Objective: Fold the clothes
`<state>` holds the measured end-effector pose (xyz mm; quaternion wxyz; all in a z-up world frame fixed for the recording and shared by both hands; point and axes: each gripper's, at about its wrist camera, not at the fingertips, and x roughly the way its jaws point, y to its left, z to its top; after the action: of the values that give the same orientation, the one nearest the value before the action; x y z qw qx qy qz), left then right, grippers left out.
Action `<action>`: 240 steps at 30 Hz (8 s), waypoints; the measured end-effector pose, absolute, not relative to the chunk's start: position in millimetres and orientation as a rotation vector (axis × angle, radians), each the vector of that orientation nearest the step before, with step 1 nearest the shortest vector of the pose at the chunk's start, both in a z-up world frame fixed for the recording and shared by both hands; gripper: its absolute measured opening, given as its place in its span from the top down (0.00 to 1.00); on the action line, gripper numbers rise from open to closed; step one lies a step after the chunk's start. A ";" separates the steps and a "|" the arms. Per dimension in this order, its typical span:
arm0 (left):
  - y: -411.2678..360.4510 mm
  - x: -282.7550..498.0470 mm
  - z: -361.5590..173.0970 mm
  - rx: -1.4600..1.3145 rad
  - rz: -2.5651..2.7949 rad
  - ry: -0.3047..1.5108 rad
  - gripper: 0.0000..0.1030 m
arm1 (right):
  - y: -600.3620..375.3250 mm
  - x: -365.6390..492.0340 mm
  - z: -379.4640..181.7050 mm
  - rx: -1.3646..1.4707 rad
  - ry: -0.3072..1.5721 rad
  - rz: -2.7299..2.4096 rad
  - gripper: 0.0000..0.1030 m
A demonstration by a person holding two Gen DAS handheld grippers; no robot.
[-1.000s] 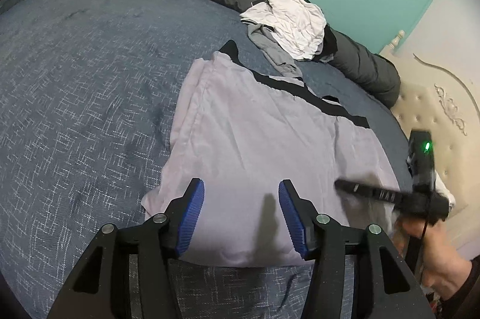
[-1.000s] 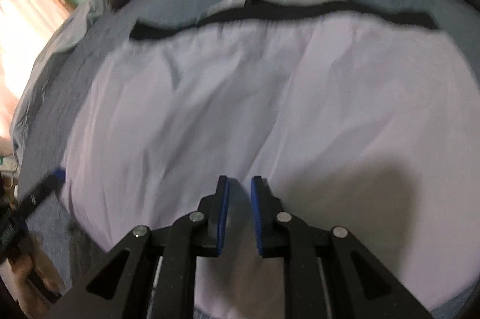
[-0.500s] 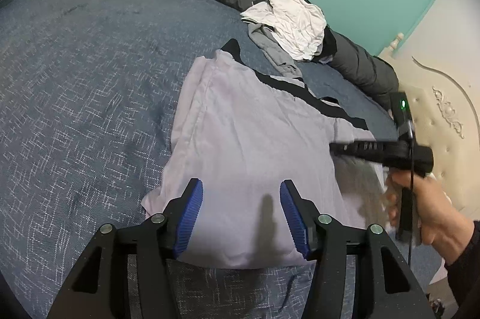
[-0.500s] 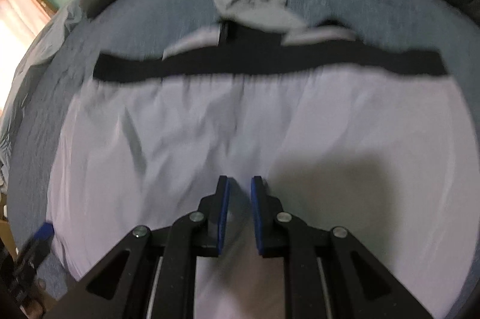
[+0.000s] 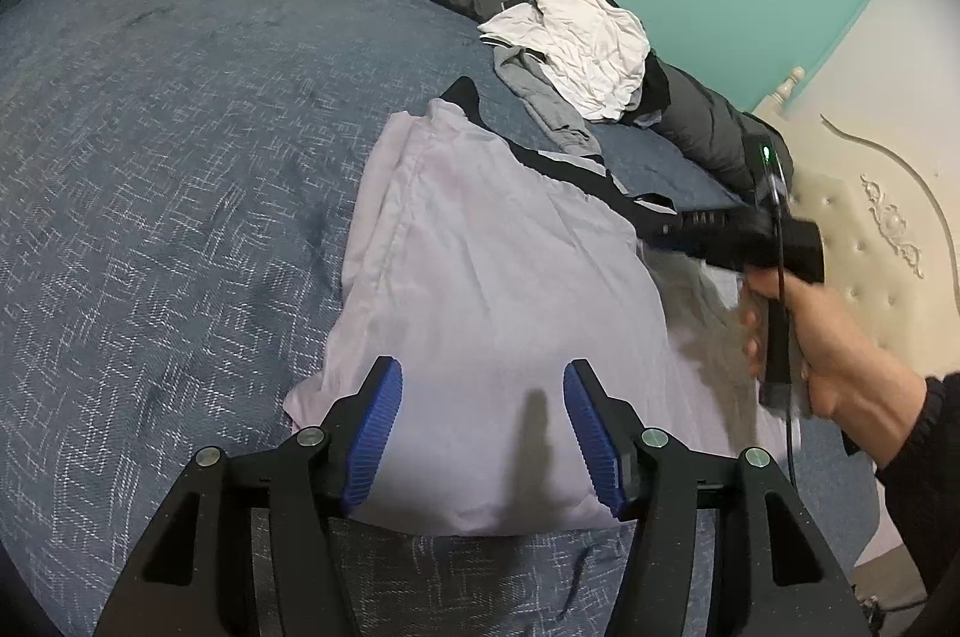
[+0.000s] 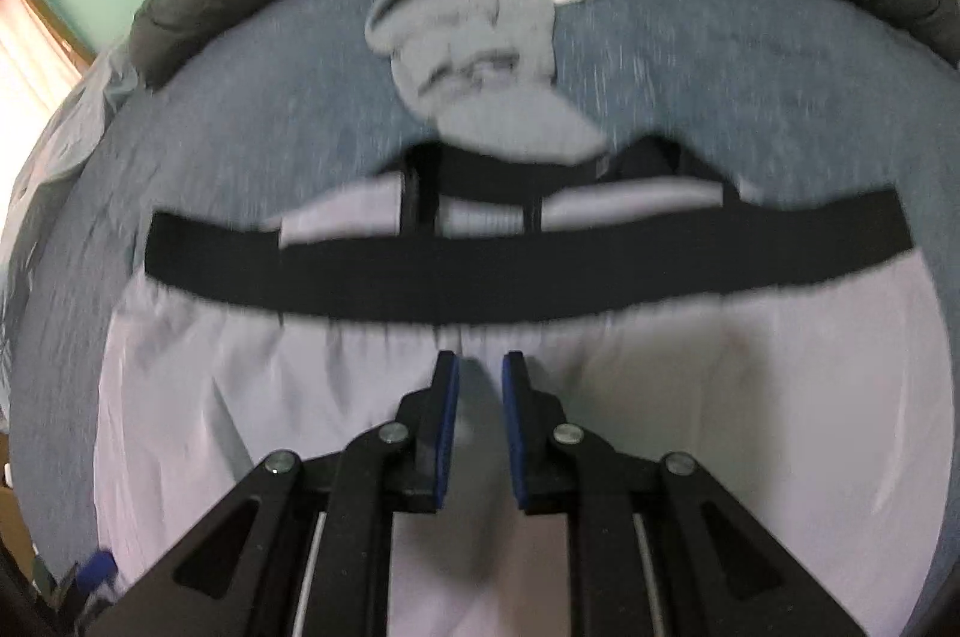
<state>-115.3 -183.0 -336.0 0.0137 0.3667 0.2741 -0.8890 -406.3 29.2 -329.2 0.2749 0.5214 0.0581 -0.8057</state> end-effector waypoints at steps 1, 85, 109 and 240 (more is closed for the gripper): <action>-182.7 -115.2 -336.2 1.143 -2.769 0.856 0.41 | 25.0 -413.0 -330.8 1.410 0.158 -2.163 0.86; -94.5 -151.3 -252.0 0.904 -2.885 1.136 0.94 | 330.1 -263.4 -350.5 1.147 -0.490 -2.068 0.85; 177.5 -226.5 -260.1 1.599 -3.149 0.270 0.72 | 403.1 -287.4 -348.3 1.149 -0.716 -2.067 0.72; 94.7 -167.6 -350.1 1.661 -2.679 0.236 0.55 | 369.7 -309.3 -350.4 1.241 -0.618 -2.045 0.98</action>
<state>-167.6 94.7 -350.1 -0.0097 0.5254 0.0747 -0.8475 -309.3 369.7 -350.4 0.3294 0.4742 -0.2363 -0.7816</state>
